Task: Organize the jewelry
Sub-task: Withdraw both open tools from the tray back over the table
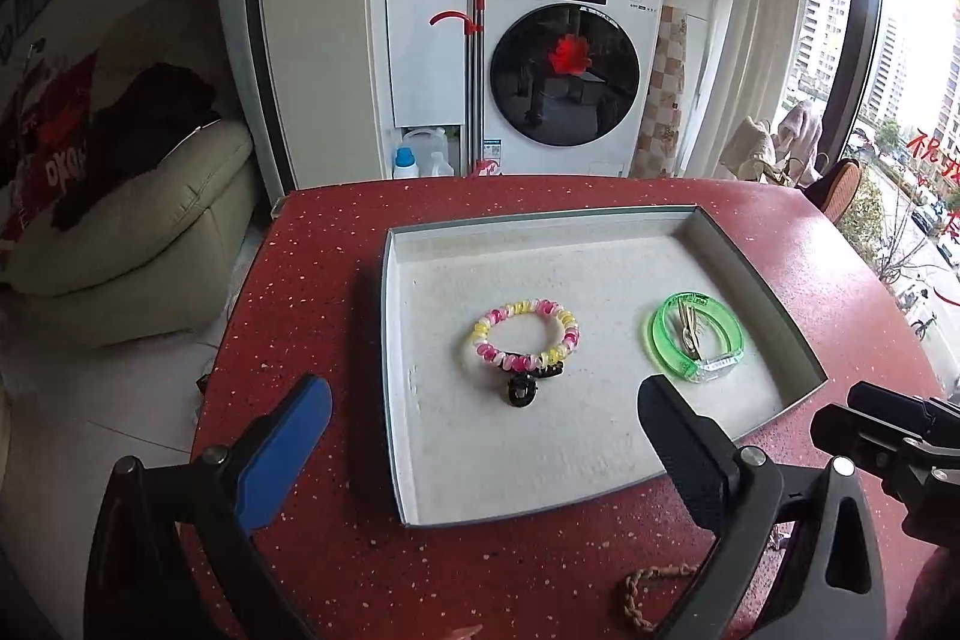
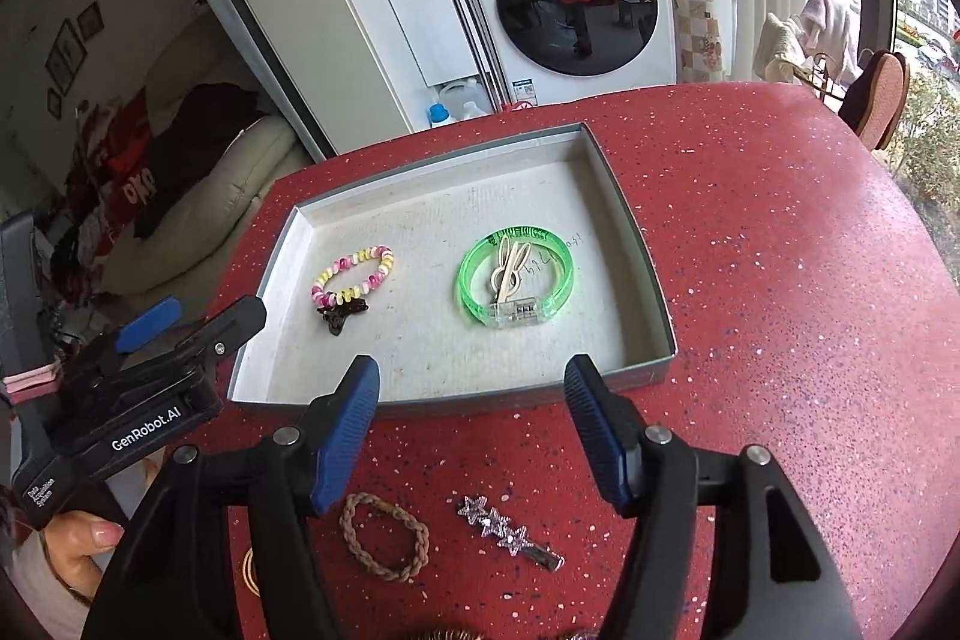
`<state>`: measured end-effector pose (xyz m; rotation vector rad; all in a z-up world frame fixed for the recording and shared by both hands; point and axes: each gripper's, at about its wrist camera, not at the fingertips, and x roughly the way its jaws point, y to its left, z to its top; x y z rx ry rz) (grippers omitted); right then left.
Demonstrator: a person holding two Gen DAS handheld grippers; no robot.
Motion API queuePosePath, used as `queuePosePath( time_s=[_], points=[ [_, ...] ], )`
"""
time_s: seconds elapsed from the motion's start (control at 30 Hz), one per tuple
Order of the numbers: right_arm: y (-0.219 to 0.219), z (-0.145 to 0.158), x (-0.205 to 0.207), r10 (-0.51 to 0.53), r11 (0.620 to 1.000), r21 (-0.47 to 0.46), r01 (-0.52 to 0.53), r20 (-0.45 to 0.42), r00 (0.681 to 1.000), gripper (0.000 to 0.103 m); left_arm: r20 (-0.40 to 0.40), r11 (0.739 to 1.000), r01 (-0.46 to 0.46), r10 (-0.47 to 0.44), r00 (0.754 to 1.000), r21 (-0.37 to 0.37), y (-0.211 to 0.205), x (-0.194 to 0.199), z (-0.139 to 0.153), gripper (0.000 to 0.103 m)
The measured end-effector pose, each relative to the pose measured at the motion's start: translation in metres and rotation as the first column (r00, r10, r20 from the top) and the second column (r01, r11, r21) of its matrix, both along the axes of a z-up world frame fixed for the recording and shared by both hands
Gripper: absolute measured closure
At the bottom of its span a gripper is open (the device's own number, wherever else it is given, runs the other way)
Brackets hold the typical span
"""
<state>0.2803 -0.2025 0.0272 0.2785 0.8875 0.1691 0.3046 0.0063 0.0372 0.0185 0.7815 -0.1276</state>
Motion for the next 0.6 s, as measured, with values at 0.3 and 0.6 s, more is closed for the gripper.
queuePosePath(
  time_s=[0.3, 0.6],
  points=[
    [-0.004, -0.007, -0.042, -0.018, 1.000, 0.017, 0.018, -0.011, 1.000, 0.010, -0.049, 1.000, -0.008, 0.007, 0.999, -0.026, 0.024, -0.053, -0.009, 0.000],
    [-0.004, -0.017, -0.078, -0.006, 0.999, 0.035, 0.008, -0.043, 0.999, 0.000, -0.075, 1.000, -0.006, 0.005, 0.997, -0.010, 0.027, -0.103, -0.030, 0.000]
  ],
)
